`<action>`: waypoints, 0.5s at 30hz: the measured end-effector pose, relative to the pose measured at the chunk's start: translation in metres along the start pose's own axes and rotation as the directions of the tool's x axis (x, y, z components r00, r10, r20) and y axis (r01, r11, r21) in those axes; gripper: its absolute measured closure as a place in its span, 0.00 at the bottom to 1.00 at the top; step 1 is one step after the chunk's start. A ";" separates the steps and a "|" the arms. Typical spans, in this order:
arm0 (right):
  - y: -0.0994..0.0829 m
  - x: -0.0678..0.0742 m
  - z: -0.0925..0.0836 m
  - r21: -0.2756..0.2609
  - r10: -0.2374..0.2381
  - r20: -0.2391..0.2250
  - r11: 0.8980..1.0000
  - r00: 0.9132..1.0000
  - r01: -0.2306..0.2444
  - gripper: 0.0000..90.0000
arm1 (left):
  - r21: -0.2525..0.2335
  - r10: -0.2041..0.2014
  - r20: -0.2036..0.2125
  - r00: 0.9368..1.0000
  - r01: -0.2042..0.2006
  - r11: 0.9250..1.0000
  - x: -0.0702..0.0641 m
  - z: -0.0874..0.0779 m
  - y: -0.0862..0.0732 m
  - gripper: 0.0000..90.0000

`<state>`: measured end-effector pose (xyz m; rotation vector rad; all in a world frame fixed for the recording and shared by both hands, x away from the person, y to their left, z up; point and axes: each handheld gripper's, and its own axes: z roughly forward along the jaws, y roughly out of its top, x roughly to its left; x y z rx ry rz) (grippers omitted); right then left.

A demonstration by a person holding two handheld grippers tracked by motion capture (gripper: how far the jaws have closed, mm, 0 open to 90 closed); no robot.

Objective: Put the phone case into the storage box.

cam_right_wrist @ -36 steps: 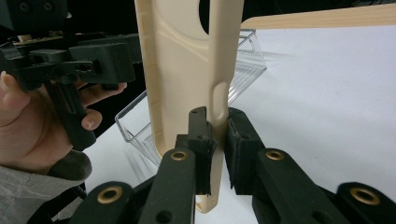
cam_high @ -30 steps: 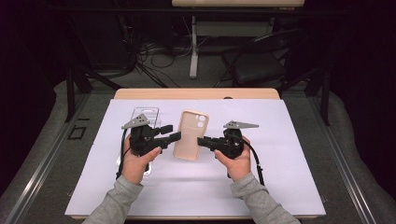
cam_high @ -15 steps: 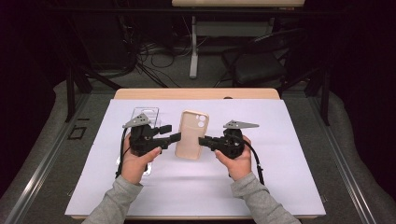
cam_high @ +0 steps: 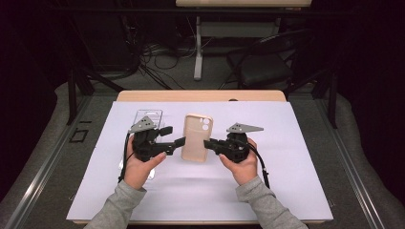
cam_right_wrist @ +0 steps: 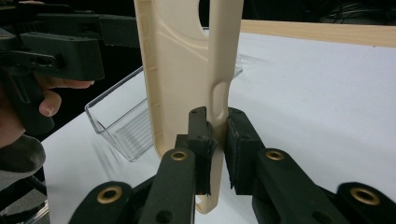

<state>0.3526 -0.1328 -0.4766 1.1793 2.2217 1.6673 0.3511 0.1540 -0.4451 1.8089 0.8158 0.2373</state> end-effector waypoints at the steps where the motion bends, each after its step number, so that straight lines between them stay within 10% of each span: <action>1: 0.000 0.000 0.000 -0.004 -0.001 0.001 1.000 1.000 0.001 0.91 | 0.001 0.003 -0.004 1.000 -0.003 1.000 0.000 0.000 0.000 0.28; 15: 0.001 0.008 0.000 0.027 -0.093 0.074 0.995 0.993 0.092 0.91 | 0.008 0.012 -0.057 0.998 -0.012 1.000 0.004 -0.004 0.003 0.18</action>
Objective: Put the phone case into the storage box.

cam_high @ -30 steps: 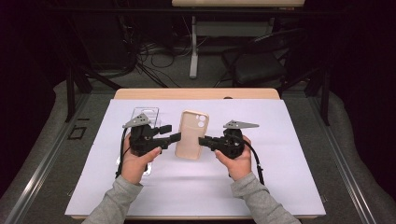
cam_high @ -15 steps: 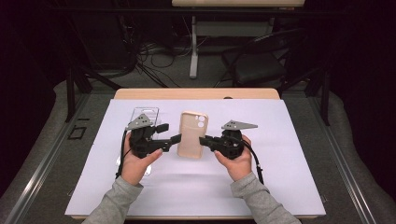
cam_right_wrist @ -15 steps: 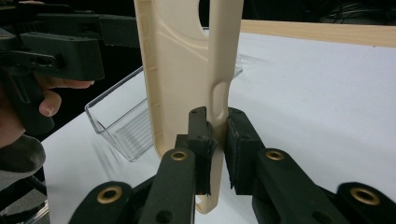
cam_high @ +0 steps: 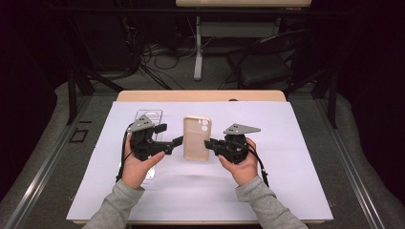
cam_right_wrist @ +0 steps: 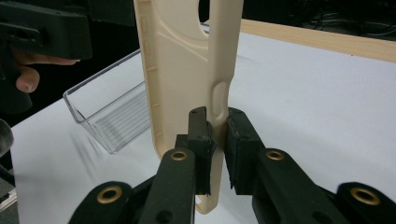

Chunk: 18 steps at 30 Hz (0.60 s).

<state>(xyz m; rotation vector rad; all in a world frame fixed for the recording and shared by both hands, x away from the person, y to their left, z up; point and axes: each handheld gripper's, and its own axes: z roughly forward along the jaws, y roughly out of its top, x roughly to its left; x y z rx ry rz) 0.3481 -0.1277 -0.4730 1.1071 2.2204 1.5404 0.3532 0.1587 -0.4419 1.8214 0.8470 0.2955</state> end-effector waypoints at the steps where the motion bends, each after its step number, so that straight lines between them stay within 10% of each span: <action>1: 0.000 0.001 0.000 0.005 -0.013 0.007 1.000 1.000 0.013 0.91 | 0.005 0.002 -0.001 1.000 -0.002 1.000 0.000 0.000 0.000 0.18; 18: 0.001 0.008 0.002 0.054 -0.059 0.049 0.997 0.997 0.056 0.90 | 0.049 0.110 -0.072 0.991 -0.107 0.993 -0.012 -0.005 0.005 0.17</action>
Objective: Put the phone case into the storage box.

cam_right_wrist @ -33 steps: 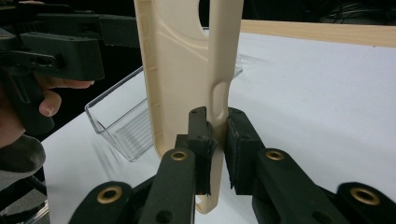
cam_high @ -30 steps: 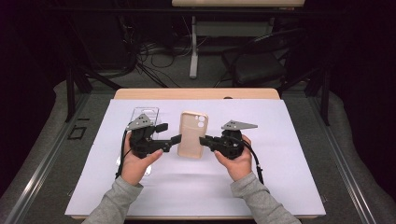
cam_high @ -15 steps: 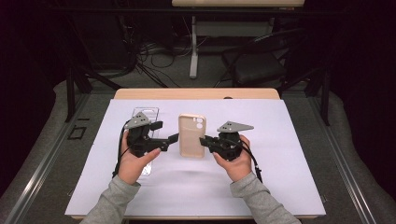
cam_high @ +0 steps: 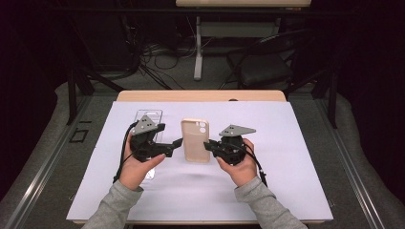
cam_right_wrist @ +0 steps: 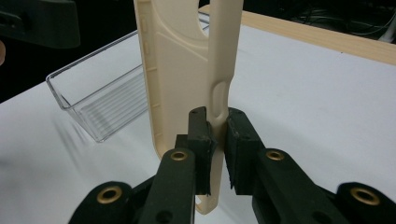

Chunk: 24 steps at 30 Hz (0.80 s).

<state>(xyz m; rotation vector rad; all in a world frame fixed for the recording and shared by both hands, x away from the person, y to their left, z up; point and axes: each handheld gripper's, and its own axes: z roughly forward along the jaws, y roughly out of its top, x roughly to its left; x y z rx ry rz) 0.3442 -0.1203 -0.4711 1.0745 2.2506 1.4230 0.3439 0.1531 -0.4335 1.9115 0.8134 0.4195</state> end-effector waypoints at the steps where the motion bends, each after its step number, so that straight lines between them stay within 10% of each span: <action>1: 0.000 0.001 0.000 0.005 0.000 -0.003 1.000 1.000 0.000 0.90 | 0.001 0.007 -0.005 1.000 -0.007 1.000 -0.001 0.000 0.000 0.17; 24: 0.000 0.010 0.004 0.033 -0.036 0.003 0.999 0.999 0.036 0.90 | -0.009 0.071 -0.042 0.997 -0.071 0.997 -0.006 -0.006 0.005 0.21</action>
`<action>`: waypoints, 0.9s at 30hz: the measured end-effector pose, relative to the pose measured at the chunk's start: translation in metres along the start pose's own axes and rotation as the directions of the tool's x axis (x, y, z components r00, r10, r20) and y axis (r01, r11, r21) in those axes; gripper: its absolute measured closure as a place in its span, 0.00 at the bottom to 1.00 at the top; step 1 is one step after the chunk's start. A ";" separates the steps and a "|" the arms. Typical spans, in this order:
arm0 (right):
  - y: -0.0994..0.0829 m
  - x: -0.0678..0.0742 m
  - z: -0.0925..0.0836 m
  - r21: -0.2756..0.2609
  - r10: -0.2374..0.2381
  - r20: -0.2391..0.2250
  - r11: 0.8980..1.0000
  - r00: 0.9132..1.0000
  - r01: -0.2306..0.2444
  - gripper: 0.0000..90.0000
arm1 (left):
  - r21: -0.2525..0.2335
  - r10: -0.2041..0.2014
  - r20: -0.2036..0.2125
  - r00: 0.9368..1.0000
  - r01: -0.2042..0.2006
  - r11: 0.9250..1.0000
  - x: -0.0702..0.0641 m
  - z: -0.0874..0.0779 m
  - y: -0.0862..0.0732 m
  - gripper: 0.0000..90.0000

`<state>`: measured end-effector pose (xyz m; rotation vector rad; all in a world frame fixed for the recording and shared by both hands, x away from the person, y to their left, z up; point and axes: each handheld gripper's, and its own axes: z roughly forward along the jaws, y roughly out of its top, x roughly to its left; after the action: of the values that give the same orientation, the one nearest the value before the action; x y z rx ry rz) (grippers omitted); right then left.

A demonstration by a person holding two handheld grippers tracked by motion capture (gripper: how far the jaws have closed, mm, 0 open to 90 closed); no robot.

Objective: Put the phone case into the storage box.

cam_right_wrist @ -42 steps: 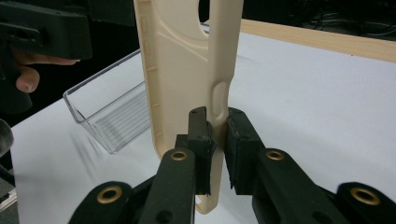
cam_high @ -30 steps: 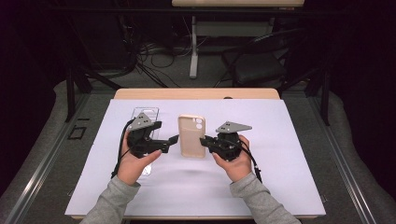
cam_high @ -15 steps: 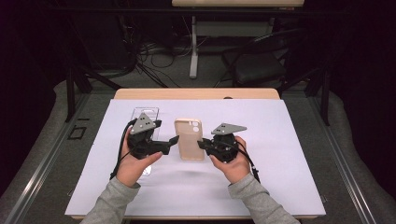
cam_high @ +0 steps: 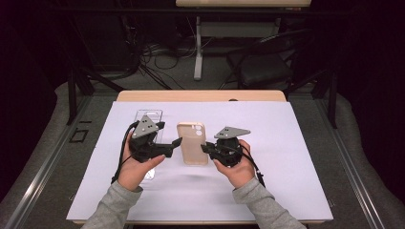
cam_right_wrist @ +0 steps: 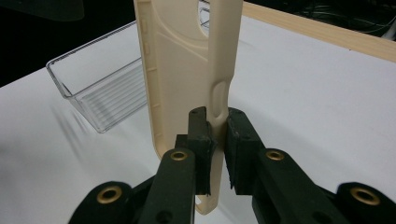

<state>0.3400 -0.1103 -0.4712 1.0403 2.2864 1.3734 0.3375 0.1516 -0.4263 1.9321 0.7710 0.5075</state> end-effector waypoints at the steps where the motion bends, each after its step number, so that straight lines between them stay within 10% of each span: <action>1: 0.000 0.001 0.000 0.003 -0.003 0.000 1.000 1.000 0.003 0.90 | -0.001 0.001 0.001 1.000 -0.001 1.000 0.000 0.000 0.000 0.21; 27: -0.003 0.011 0.006 0.027 -0.078 0.015 0.997 0.997 0.078 0.90 | 0.045 0.118 -0.055 0.992 -0.116 0.992 -0.005 -0.003 0.000 0.51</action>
<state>0.3344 -0.0997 -0.4750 0.9563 2.3137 1.3027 0.3319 0.1495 -0.4250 2.0172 0.7125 0.6247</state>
